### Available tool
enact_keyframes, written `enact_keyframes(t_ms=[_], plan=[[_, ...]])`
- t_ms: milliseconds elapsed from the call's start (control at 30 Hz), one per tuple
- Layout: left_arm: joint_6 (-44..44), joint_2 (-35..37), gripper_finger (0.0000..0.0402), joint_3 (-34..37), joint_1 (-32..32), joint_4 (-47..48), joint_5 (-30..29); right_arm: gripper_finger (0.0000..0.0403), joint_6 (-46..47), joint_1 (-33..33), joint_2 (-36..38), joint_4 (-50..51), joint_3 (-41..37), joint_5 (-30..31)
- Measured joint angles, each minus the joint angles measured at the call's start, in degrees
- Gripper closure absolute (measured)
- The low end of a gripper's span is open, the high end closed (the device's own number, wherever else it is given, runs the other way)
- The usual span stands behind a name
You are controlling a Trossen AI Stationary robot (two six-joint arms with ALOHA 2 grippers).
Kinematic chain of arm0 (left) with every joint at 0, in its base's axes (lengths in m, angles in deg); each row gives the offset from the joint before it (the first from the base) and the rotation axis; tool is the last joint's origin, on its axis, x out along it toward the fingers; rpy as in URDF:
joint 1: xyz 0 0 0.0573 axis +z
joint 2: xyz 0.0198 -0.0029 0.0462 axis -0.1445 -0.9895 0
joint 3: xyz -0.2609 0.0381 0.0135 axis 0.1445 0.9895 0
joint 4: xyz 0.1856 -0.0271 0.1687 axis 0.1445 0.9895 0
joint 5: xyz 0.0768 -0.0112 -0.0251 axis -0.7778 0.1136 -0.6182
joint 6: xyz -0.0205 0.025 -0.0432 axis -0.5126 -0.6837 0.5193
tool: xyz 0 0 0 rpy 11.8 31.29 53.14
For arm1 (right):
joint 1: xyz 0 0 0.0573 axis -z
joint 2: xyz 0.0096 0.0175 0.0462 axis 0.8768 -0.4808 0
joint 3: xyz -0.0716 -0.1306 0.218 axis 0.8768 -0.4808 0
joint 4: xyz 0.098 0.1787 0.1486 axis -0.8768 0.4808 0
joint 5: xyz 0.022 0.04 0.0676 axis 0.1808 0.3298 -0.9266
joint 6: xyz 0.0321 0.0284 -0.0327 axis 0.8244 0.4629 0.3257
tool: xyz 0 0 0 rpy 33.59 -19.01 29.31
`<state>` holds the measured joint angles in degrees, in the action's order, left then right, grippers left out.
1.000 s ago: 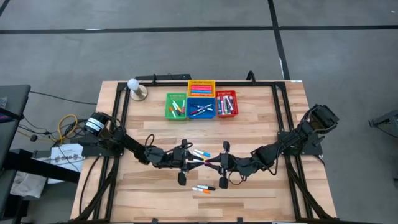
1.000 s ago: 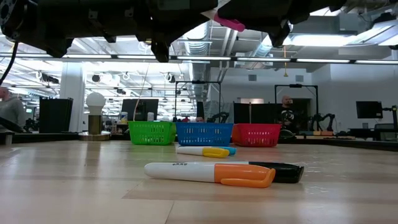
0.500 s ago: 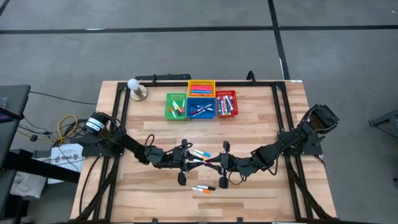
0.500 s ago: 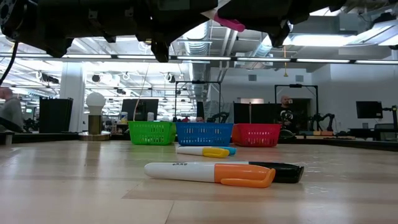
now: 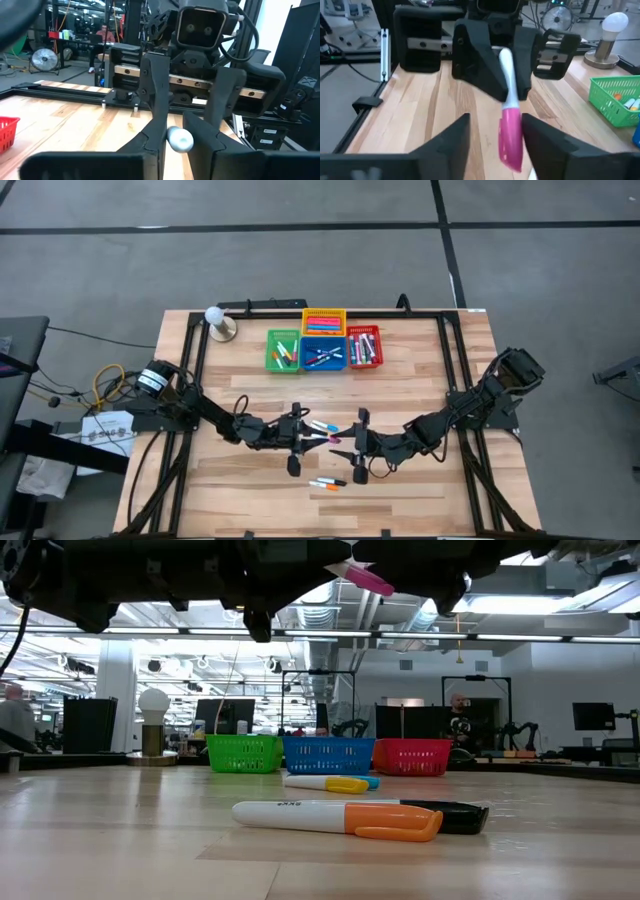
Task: Pick & Place Markers
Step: Put the small pink highlighter pen into the green bin
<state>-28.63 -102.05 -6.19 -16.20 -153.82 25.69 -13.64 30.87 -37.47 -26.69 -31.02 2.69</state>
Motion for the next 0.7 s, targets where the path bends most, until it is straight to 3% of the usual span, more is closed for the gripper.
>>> enact_keyframes(t_ms=[167,300,567,700], plan=[[0.0,0.0,0.0358,0.0,0.0,0.0,0.0,0.0171,0.0,0.0,0.0,1.2,0.0,0.0],[0.0,0.0,0.0355,0.0,0.0,0.0,0.1,0.0140,0.0,0.0,0.0,2.8,0.0,0.1],[0.0,1.0,0.0351,0.1,-0.1,-0.1,0.4,0.0132,0.1,1.7,0.0,13.0,0.0,0.2],[-1.6,5.4,0.0355,0.1,-0.2,2.3,-2.6,0.0132,2.3,3.0,0.0,22.3,0.0,0.3]])
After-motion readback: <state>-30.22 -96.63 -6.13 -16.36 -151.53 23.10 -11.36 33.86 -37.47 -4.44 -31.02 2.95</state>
